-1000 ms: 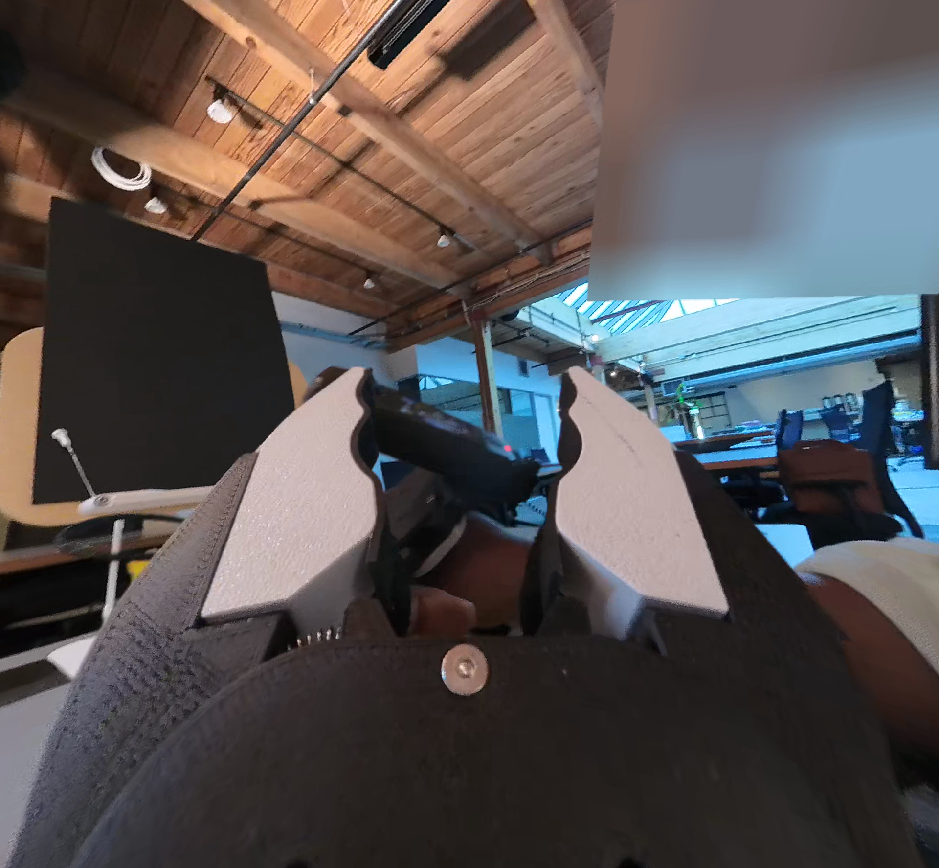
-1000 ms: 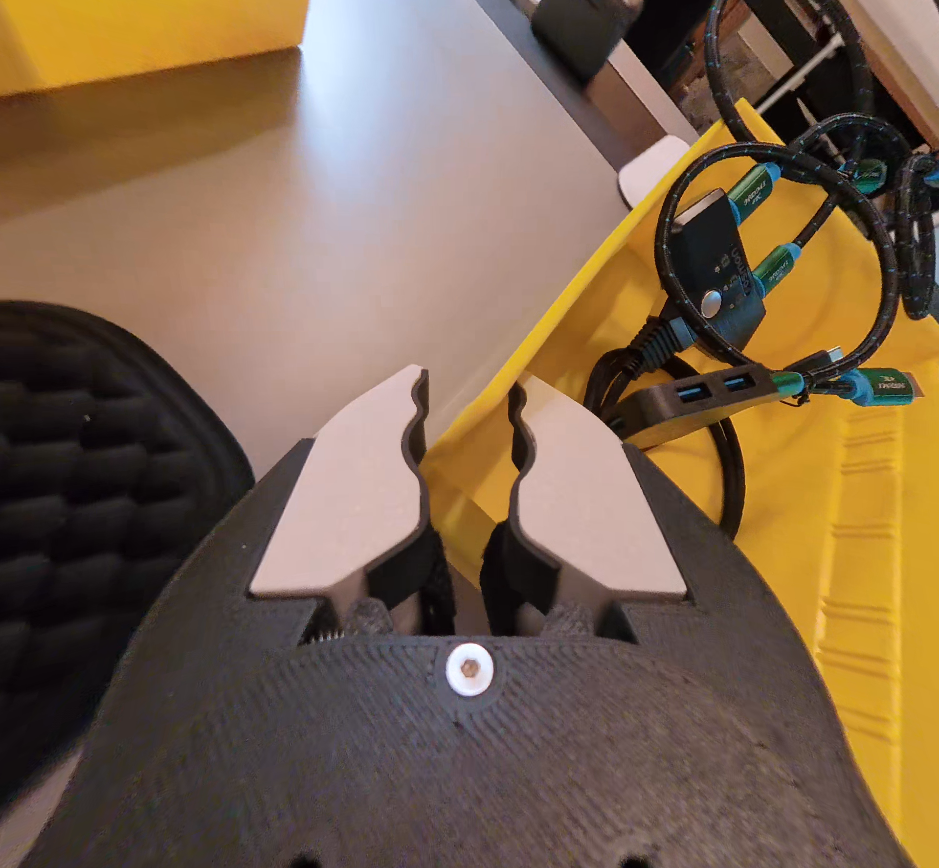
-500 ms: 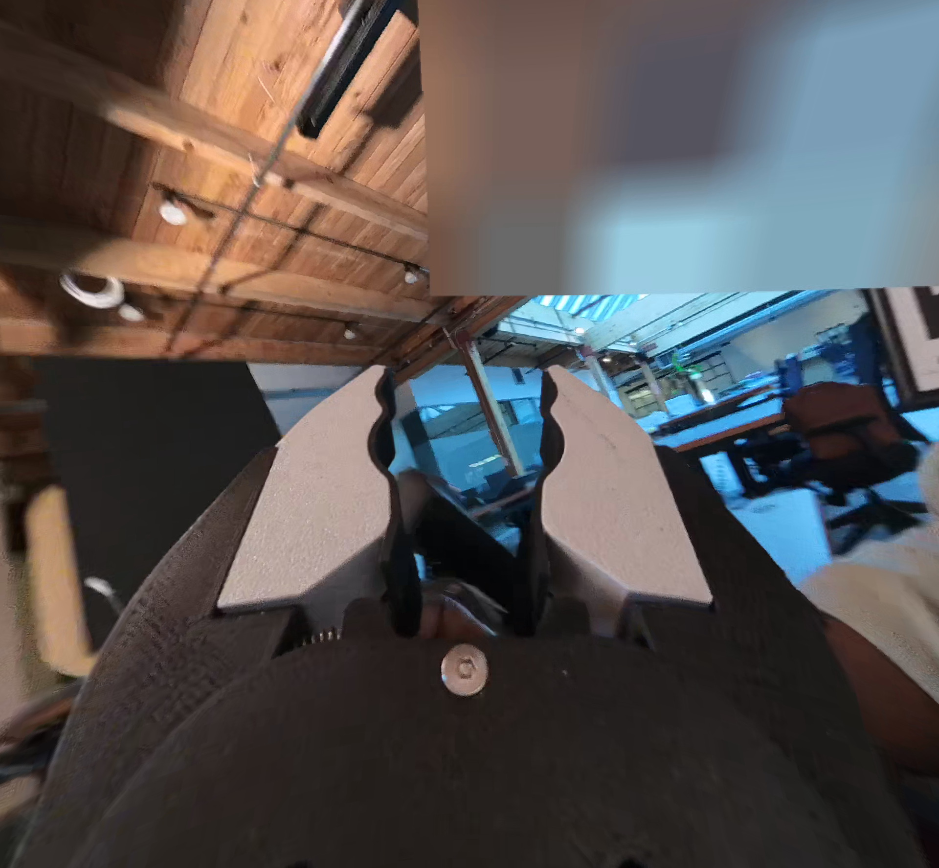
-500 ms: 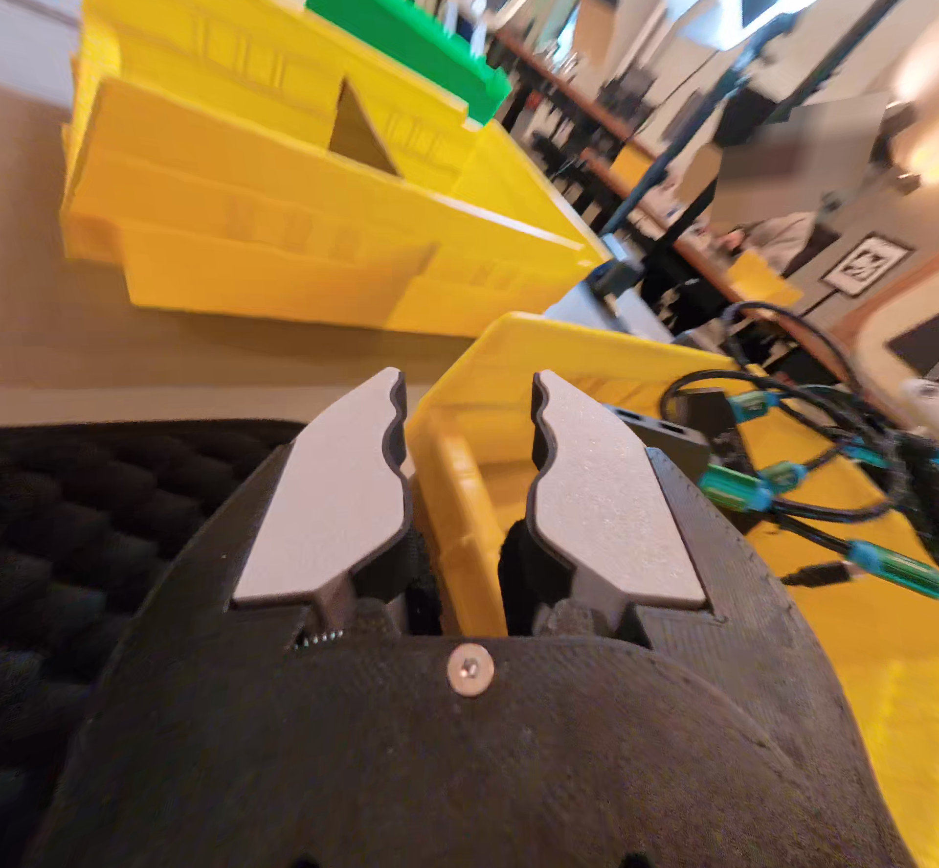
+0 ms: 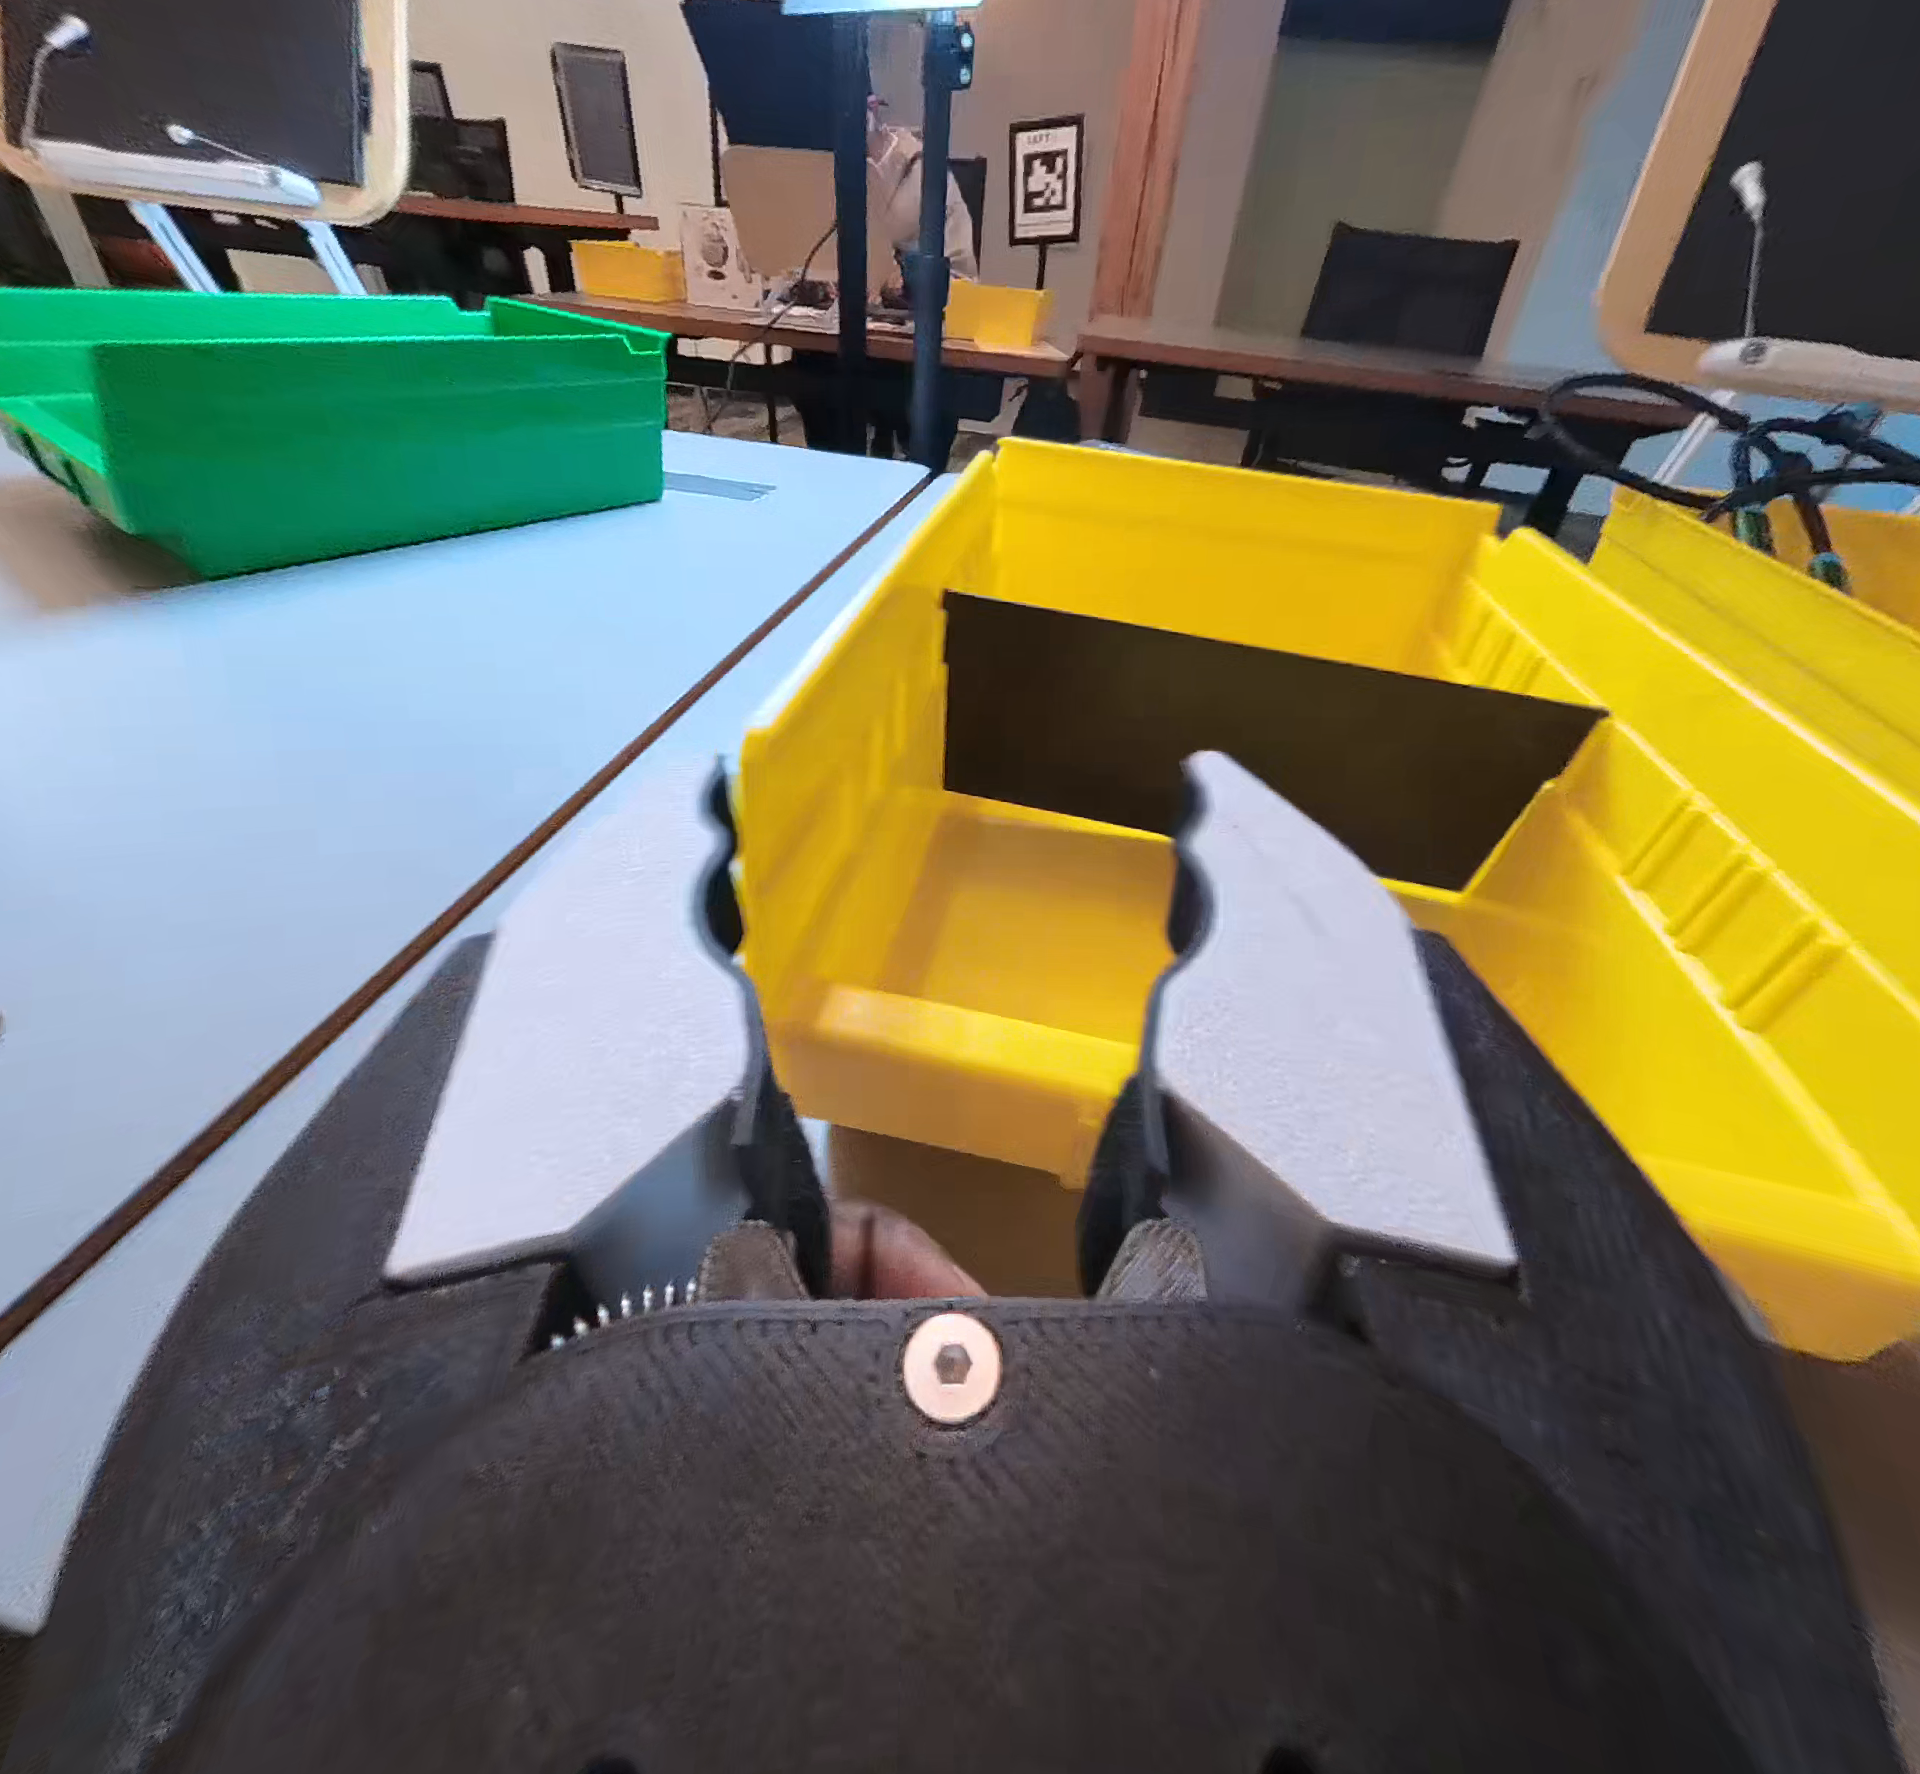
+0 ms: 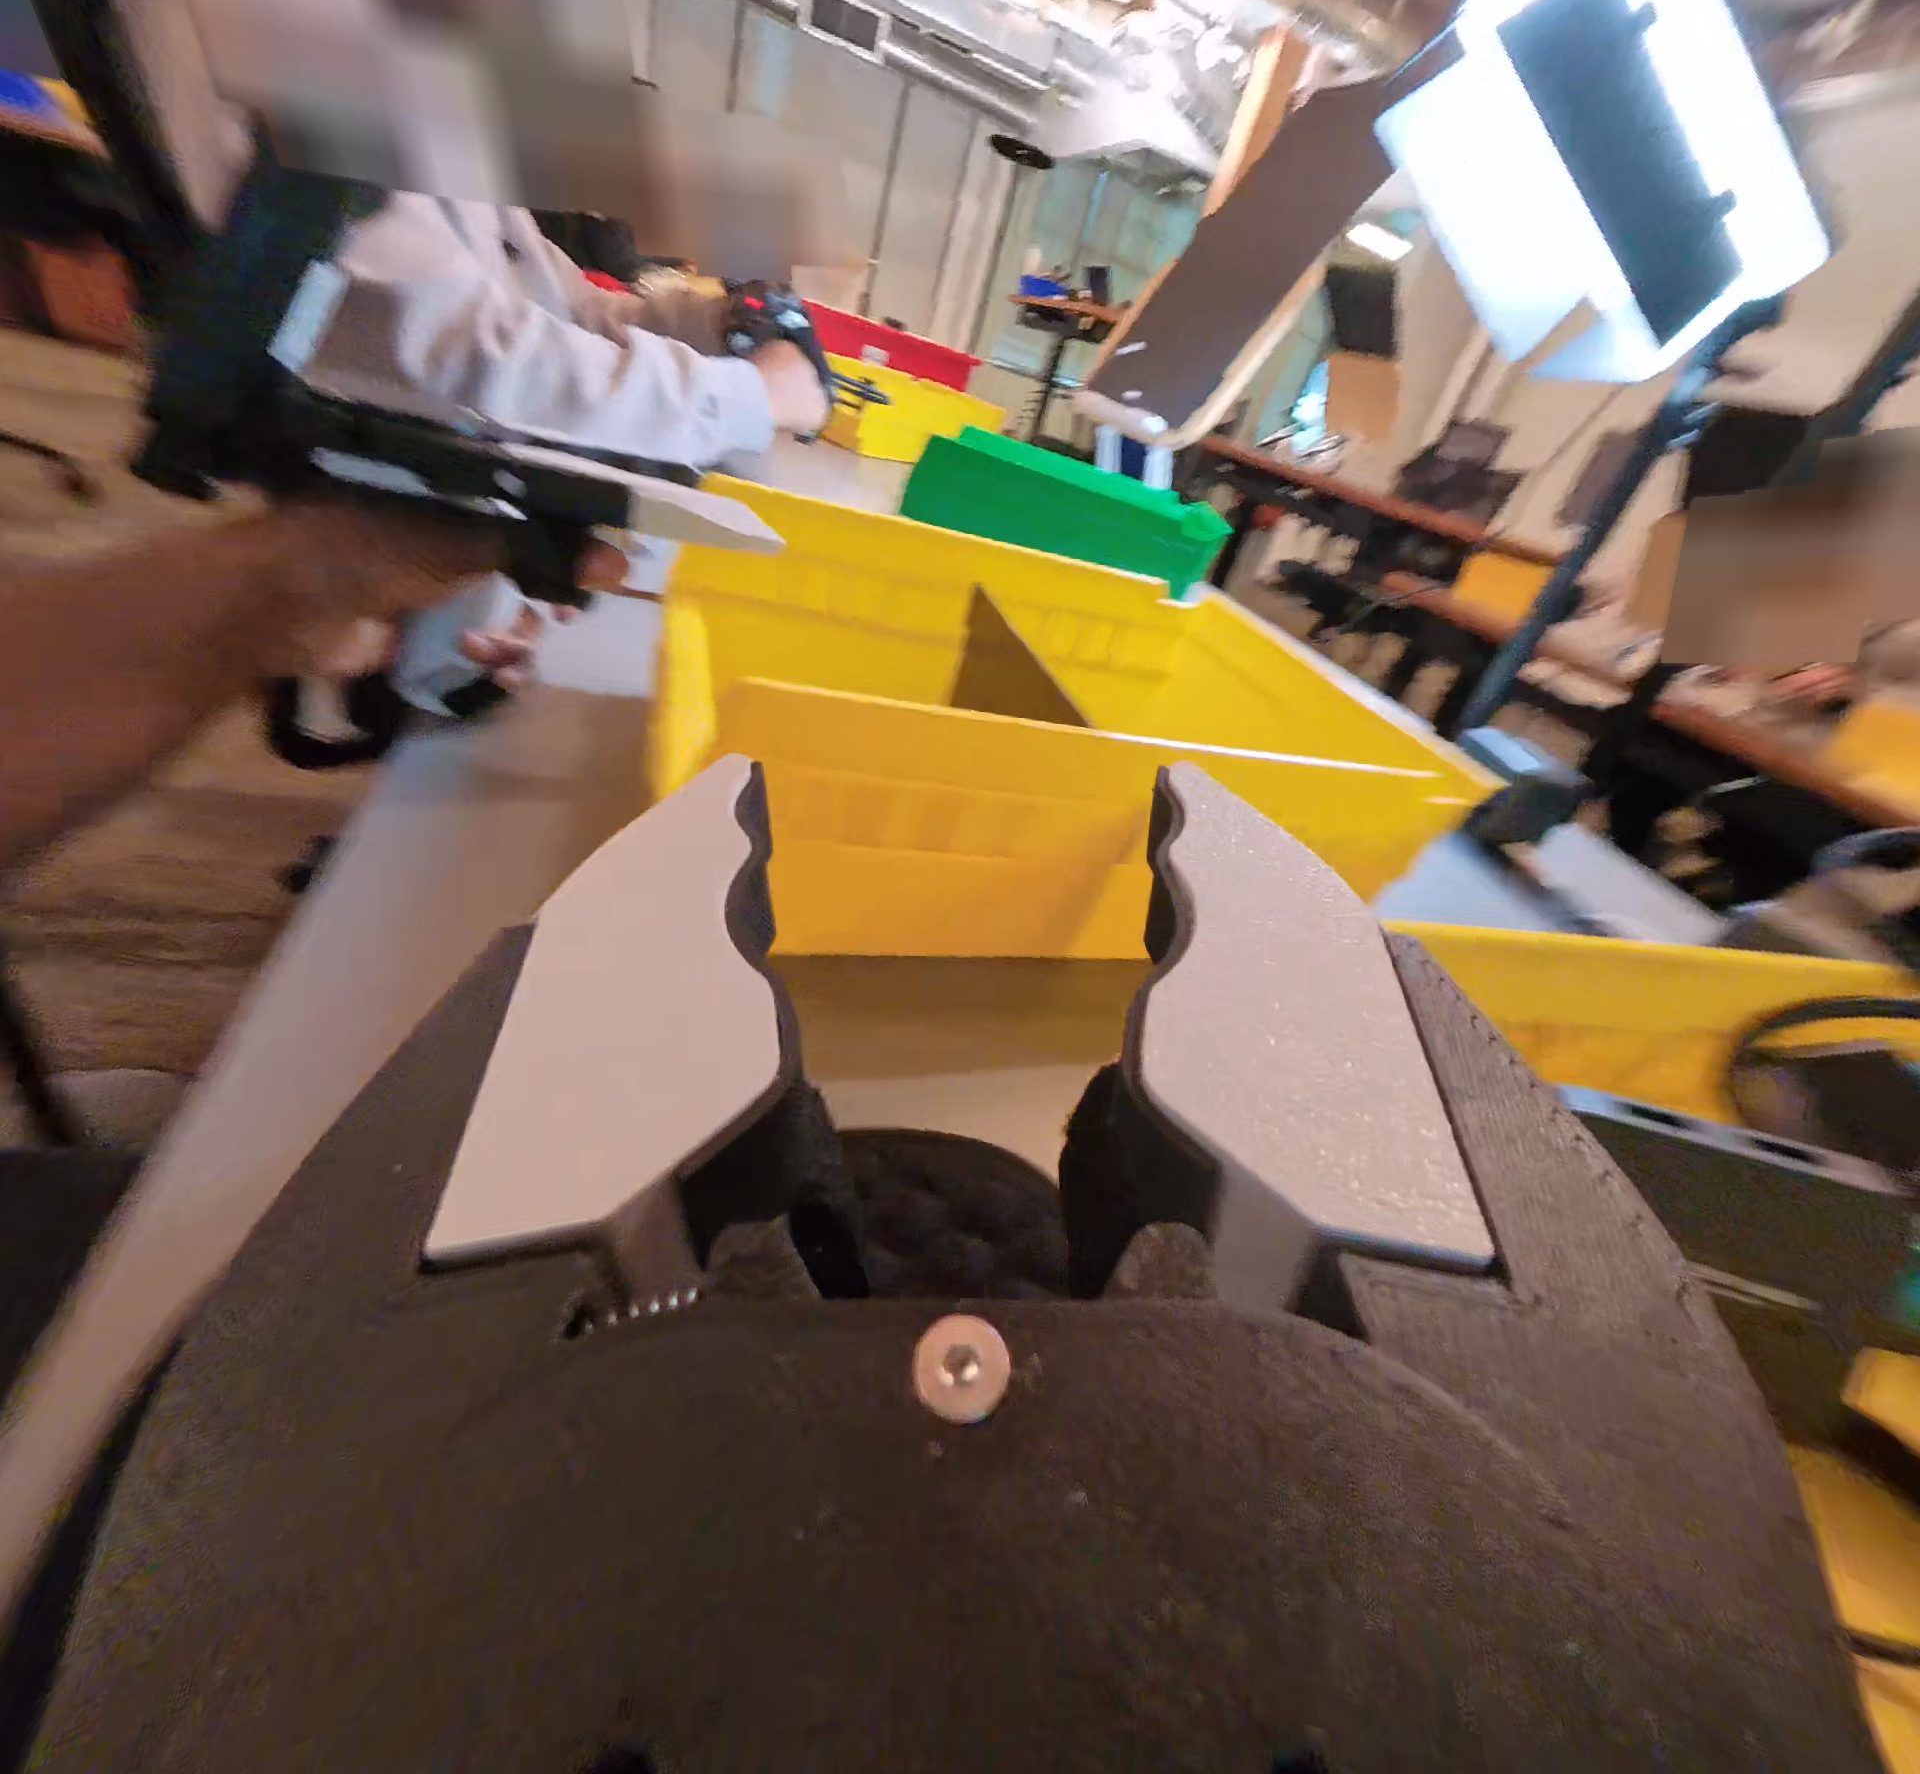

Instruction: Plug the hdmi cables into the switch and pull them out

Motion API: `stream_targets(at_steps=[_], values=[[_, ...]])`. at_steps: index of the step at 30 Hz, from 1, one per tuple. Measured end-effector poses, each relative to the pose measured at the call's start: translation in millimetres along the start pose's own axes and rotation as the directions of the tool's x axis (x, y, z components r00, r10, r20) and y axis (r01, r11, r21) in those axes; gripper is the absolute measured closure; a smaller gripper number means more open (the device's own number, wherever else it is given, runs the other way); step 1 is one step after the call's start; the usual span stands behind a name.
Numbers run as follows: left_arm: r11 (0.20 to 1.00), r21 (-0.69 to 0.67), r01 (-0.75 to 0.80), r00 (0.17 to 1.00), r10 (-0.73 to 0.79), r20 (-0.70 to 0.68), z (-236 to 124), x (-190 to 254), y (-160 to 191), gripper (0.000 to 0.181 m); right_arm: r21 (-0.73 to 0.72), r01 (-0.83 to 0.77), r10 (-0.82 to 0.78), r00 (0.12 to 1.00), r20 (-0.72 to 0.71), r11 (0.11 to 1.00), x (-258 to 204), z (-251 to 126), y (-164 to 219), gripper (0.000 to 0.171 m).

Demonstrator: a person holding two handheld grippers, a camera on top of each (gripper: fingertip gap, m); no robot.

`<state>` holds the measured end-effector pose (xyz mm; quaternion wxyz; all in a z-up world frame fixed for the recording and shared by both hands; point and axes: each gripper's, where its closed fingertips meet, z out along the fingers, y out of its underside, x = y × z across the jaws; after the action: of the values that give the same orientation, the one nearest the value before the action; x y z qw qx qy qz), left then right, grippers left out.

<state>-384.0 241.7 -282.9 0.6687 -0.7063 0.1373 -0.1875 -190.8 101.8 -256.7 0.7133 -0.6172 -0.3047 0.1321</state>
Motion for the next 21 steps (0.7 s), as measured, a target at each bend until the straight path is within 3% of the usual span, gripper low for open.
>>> stream_targets(at_steps=[1,3,6,8,11,14,15,17,21], values=[[0.999,-0.028,-0.021,1.0,0.022,0.017,-4,-4,1,0.124,0.008,-0.073,0.072,0.997,0.04,0.997,-8,3,-2,0.101],[0.989,-0.117,-0.091,0.993,0.081,-0.089,-20,8,8,0.161,-0.017,-0.164,0.165,0.984,0.063,0.986,-14,8,2,0.103],[1.0,-0.006,-0.031,0.99,0.03,-0.141,-32,19,-12,0.147,-0.05,-0.193,0.193,0.981,-0.011,0.98,-4,10,9,0.106],[0.996,0.091,-0.015,0.993,0.026,-0.113,-26,19,-23,0.128,-0.093,-0.232,0.223,0.97,-0.095,0.968,5,11,18,0.109],[0.994,-0.019,-0.103,0.975,0.097,-0.199,-12,46,2,0.118,-0.161,-0.23,0.199,0.962,-0.188,0.96,13,12,30,0.108],[0.969,-0.143,-0.203,0.968,0.177,-0.178,4,57,27,0.113,-0.28,-0.201,0.143,0.966,-0.217,0.939,12,19,46,0.112],[0.958,-0.187,-0.219,0.971,0.194,-0.143,8,56,33,0.122,-0.335,-0.193,0.124,0.968,-0.216,0.922,11,22,54,0.116],[0.952,-0.196,-0.233,0.972,0.235,-0.011,10,42,32,0.168,-0.449,-0.165,0.064,0.971,-0.232,0.878,12,26,70,0.13],[0.937,-0.171,-0.306,0.948,0.317,0.042,-2,41,16,0.176,-0.509,0.021,-0.145,0.968,-0.204,0.861,17,24,71,0.143]])
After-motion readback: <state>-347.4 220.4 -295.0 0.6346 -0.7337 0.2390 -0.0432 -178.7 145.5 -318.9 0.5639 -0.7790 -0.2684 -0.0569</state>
